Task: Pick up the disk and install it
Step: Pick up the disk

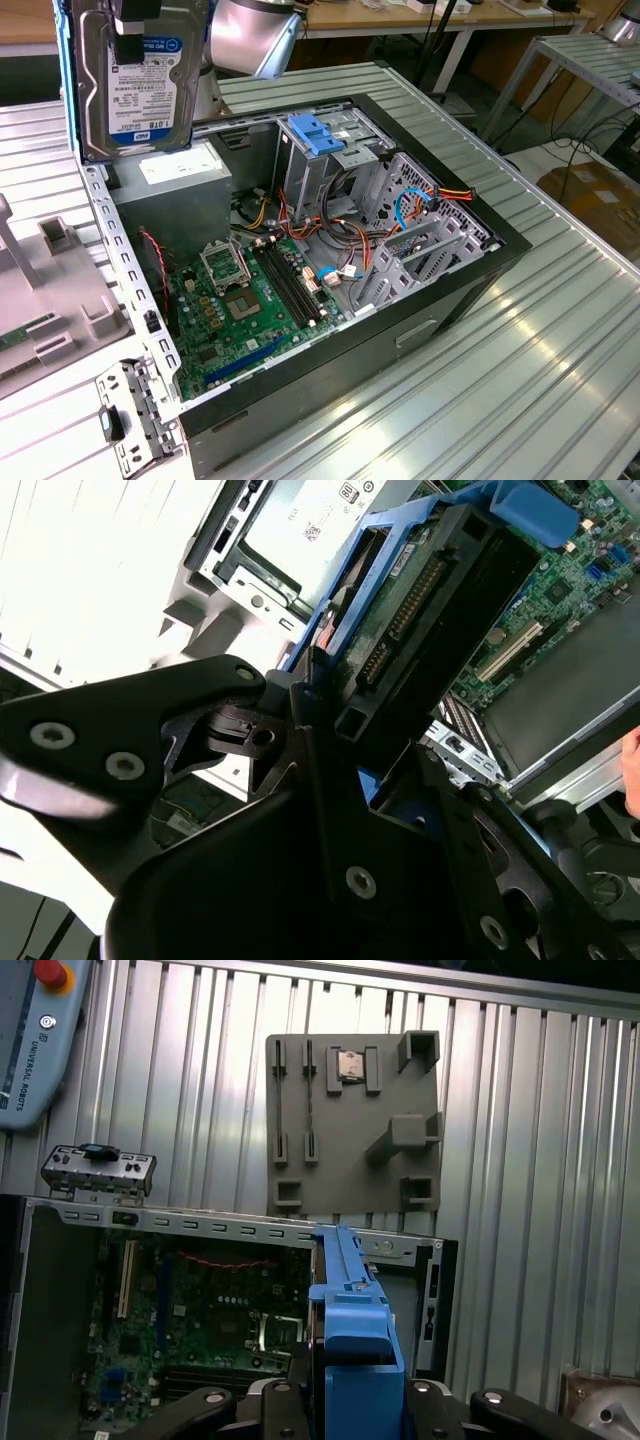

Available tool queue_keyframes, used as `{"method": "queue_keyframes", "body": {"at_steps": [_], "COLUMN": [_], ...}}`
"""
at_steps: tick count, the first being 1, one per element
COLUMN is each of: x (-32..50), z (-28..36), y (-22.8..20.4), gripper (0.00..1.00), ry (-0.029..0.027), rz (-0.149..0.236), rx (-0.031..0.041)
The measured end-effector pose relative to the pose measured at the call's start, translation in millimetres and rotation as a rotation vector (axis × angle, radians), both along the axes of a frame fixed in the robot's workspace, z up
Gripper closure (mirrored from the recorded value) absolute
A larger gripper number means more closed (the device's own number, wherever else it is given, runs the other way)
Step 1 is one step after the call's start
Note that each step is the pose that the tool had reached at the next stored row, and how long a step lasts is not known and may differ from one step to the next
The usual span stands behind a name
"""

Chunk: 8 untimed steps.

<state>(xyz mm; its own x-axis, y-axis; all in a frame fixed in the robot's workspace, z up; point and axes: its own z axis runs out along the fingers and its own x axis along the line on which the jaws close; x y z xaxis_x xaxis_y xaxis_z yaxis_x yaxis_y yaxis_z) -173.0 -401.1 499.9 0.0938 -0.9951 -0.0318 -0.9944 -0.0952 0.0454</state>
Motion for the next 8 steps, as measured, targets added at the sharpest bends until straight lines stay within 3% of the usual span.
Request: {"method": "queue_keyframes", "body": {"at_steps": [8], "x": [4.1], "z": [-0.1], "y": [-2.9], "gripper": [0.64], "ry": [0.0000], "rz": [0.000], "rx": [0.0001]}}
